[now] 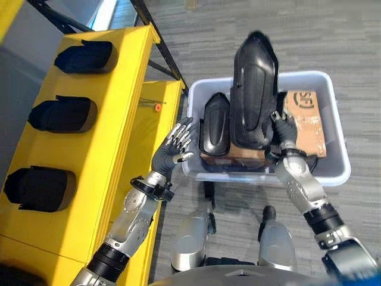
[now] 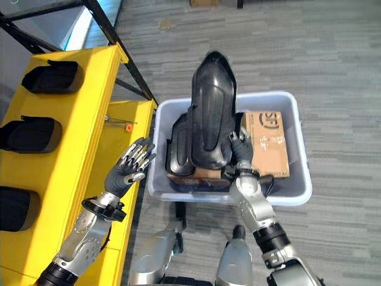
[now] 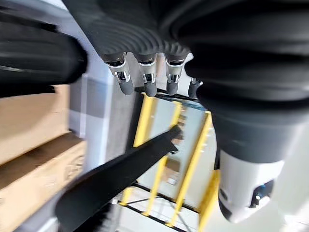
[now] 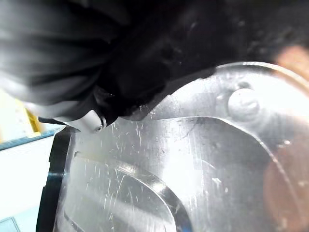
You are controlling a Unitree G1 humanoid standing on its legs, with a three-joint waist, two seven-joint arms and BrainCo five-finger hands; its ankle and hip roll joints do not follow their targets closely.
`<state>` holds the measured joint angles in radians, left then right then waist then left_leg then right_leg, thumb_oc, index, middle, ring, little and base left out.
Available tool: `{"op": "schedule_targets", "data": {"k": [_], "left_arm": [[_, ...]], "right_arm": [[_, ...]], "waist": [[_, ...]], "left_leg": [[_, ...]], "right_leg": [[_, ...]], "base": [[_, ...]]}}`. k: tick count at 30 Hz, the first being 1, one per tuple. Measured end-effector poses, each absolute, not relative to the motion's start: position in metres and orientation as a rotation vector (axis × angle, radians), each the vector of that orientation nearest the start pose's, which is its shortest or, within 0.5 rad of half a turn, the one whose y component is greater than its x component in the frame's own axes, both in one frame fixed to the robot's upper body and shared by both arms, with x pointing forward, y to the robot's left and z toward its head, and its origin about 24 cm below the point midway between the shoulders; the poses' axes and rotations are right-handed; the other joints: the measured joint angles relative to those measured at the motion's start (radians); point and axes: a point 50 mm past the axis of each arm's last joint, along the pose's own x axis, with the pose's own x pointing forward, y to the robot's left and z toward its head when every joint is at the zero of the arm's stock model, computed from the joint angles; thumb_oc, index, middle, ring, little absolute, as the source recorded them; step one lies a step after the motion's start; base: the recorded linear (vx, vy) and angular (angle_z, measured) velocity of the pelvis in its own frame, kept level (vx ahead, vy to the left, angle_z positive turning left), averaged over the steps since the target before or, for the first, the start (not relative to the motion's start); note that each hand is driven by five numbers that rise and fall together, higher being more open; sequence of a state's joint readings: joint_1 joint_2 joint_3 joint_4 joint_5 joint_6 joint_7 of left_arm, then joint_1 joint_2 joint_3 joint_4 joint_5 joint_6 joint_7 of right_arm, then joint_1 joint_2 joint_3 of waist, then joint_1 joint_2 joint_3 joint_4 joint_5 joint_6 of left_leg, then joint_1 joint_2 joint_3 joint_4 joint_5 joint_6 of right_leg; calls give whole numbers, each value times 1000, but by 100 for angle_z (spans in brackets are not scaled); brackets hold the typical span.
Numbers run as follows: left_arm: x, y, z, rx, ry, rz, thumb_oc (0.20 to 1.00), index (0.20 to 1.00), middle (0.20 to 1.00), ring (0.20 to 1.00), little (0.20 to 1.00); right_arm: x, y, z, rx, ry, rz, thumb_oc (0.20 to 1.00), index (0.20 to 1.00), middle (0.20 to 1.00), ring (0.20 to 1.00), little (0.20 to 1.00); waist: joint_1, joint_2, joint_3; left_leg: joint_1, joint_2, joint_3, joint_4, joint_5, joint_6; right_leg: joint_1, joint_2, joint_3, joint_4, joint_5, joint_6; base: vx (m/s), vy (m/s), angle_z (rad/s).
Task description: Move parts from the plastic box to the shelf.
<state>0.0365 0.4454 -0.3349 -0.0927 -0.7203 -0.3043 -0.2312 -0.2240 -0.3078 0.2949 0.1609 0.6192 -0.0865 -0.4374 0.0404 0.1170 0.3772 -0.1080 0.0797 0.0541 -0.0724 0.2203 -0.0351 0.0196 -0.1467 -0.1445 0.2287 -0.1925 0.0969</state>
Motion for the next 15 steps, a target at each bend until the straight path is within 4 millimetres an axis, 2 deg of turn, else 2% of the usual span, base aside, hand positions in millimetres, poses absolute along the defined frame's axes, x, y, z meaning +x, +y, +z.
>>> {"op": "schedule_targets", "data": {"k": [2, 4, 6, 8, 10, 11, 12, 13, 14, 15], "left_arm": [[230, 149, 70, -300, -190, -534, 1000, 1000, 1000, 1000, 1000], [229, 149, 69, -295, -183, -559, 1000, 1000, 1000, 1000, 1000], [223, 150, 62, -296, -150, -566, 1000, 1000, 1000, 1000, 1000], [218, 152, 54, -304, -107, -554, 1000, 1000, 1000, 1000, 1000], [216, 153, 49, -308, -89, -540, 1000, 1000, 1000, 1000, 1000], [216, 152, 49, -313, -90, -535, 1000, 1000, 1000, 1000, 1000], [217, 152, 48, -318, -89, -529, 1000, 1000, 1000, 1000, 1000], [217, 152, 46, -327, -82, -511, 1000, 1000, 1000, 1000, 1000], [219, 152, 44, -340, -76, -472, 1000, 1000, 1000, 1000, 1000], [219, 152, 44, -346, -80, -464, 1000, 1000, 1000, 1000, 1000]], "right_arm": [[280, -157, 42, 294, 76, -186, 200, 200, 200, 200, 200], [277, -160, 39, 301, 82, -197, 200, 200, 200, 200, 200], [277, -160, 37, 310, 88, -192, 200, 200, 200, 200, 200], [277, -159, 36, 321, 95, -162, 200, 200, 200, 200, 200], [277, -159, 34, 331, 101, -141, 200, 200, 200, 200, 200], [277, -160, 34, 335, 105, -131, 200, 200, 200, 200, 200], [277, -160, 34, 333, 111, -131, 200, 200, 200, 200, 200], [277, -160, 32, 327, 127, -130, 200, 200, 200, 200, 200], [276, -161, 29, 315, 147, -129, 200, 200, 200, 200, 200], [276, -162, 29, 311, 149, -128, 200, 200, 200, 200, 200]], "waist": [[-27, -30, -42], [-31, -31, -67], [-1, -29, -91], [17, -26, -119], [15, -24, -140], [19, -27, -145], [19, -28, -145], [22, -27, -146], [8, -29, -146], [8, -29, -147]], "left_leg": [[-7, -6, -102, -10, 5, -4], [-18, -2, -171, -19, 15, -3], [-19, 9, -203, -20, 8, 9], [-20, 9, -243, -19, -23, 48], [-41, 14, -277, -5, -37, 66], [-59, 16, -294, 17, -52, 91], [-68, 16, -310, 34, -48, 111], [-76, 17, -330, 58, -25, 149], [-83, 15, -355, 69, -7, 160], [-85, 18, -361, 71, -5, 163]], "right_leg": [[50, 61, 117, -42, -44, -19], [66, 124, 171, -35, -70, -63], [65, 151, 157, -10, -83, -86], [54, 165, 144, 20, -96, -106], [40, 183, 132, 40, -104, -120], [26, 194, 130, 63, -112, -133], [26, 204, 129, 71, -114, -138], [25, 218, 130, 90, -119, -148], [11, 241, 140, 133, -150, -178], [3, 249, 137, 154, -161, -190]], "base": [[3, -165, 131], [-14, -132, 103], [-39, -150, 44], [-89, -148, 17], [-74, -156, 18], [-66, -131, 16], [-77, -119, 15], [-100, -128, 50], [-114, -128, 56], [-87, -88, 63]]}}
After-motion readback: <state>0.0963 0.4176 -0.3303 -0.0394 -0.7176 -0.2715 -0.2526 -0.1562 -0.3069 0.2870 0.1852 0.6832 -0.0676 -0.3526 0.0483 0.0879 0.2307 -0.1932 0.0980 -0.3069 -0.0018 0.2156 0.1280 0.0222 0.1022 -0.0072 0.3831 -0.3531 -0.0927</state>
